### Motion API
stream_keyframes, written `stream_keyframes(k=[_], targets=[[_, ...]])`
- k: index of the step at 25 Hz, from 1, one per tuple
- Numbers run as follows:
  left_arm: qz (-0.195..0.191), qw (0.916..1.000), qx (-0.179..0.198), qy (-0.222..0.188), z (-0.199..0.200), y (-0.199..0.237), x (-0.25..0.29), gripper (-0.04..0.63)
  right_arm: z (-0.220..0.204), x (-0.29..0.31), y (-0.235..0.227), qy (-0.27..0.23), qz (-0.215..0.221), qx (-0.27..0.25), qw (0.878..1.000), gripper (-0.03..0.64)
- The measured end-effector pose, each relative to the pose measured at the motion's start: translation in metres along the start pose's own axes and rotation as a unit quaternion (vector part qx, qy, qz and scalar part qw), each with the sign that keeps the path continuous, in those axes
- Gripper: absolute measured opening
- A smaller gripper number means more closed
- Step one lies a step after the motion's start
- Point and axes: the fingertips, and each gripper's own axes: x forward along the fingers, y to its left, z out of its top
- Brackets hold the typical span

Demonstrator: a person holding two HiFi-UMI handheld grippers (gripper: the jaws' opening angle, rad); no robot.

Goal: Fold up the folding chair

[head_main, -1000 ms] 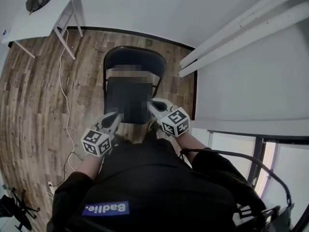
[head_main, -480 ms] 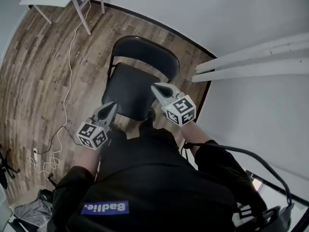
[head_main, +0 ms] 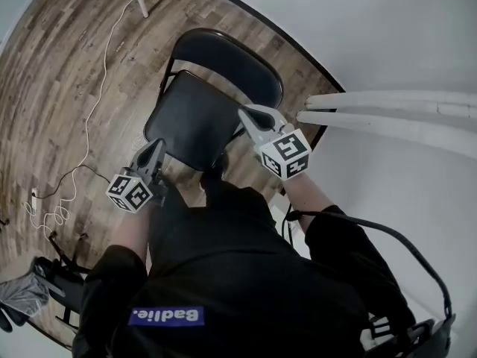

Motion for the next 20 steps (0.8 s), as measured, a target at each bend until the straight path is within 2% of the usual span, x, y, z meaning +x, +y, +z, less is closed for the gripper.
stream_keyframes(k=[3,9,13,20], targets=[[0.013,0.9988,-0.047,-0.010,-0.021,0.033,0.000,0.005,-0.010,0.007,-0.005,0.014,-0.007,-0.007,1.000,0.021],[0.025,0.9933,-0.112,-0.008,-0.066,0.092,-0.003,0.006,-0.014,0.019,-0.025,0.045,-0.035,-0.030,0.998,0.034],[0.048,0.9875,-0.150,0.005,-0.104,0.137,-0.005,0.061,-0.013,0.030,-0.045,0.070,-0.049,-0.054,0.995,0.063],[0.094,0.9738,-0.202,0.043,-0.163,0.200,-0.012,0.116,-0.005,0.061,-0.082,0.103,-0.067,-0.096,0.988,0.090]])
